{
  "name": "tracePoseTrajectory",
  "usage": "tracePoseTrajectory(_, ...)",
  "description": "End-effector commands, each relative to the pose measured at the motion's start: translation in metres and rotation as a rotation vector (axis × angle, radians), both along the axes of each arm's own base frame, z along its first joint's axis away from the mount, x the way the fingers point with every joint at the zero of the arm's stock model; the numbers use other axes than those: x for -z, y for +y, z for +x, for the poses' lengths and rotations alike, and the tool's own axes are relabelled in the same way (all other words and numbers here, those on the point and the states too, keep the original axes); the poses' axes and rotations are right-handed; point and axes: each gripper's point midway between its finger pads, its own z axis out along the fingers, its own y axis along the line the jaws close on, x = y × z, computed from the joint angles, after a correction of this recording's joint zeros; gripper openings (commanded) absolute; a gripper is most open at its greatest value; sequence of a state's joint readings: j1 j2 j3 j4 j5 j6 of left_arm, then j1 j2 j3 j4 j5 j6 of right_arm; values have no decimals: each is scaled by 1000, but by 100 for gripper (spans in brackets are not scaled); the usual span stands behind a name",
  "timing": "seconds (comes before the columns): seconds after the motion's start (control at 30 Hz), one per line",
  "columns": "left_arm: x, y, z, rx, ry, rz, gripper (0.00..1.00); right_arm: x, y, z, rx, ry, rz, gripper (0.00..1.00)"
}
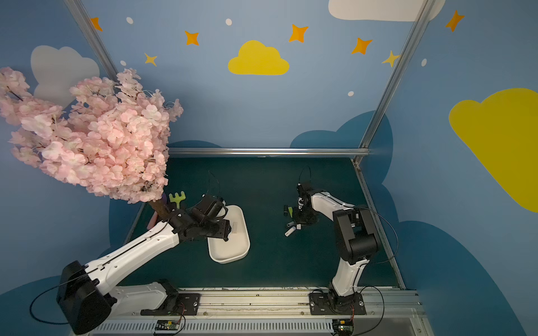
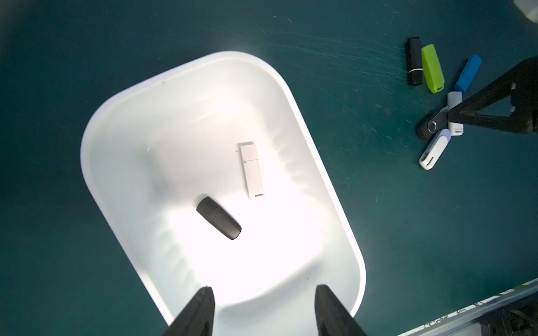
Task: Put the usb flash drive into the storage box
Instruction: Pick up the USB flash from the center of the board.
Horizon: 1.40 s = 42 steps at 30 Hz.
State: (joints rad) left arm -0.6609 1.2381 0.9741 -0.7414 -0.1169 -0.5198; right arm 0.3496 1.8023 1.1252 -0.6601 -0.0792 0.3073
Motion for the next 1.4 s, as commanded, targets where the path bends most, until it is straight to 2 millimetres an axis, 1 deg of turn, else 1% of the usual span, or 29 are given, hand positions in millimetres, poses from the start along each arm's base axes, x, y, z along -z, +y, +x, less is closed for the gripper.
tracePoseTrajectory(0.0,2,3,-1,7,3,32,59,21,-22,-27,-4,105,-143,35)
tracePoseTrajectory(0.23,3,4,-1,9,4,38,59,17,-23,-25,0,87,-145,36)
tracePoseTrajectory(0.37,3,3,-1,9,8,42,59,9,-16,-21,-4,64,-88,41)
tracePoseTrajectory(0.5,2,4,-1,10,6,45,59,0,-16,-17,6,40,-68,41)
tracePoseTrajectory(0.63,-1,5,0,8,-2,51,59,-3,-16,-21,0,44,-63,41)
tracePoseTrajectory(0.77,-1,4,0,10,-2,51,59,-1,-18,-24,-6,53,-68,40)
tracePoseTrajectory(0.97,2,4,-1,12,6,55,59,3,-15,-21,-17,55,-78,40)
tracePoseTrajectory(1.03,2,4,0,11,7,57,59,4,-17,-18,-20,53,-100,40)
tracePoseTrajectory(1.2,3,5,-1,10,7,59,59,5,-13,-9,-50,44,-137,40)
tracePoseTrajectory(1.37,0,4,-3,14,3,58,59,8,-7,0,-59,36,-127,38)
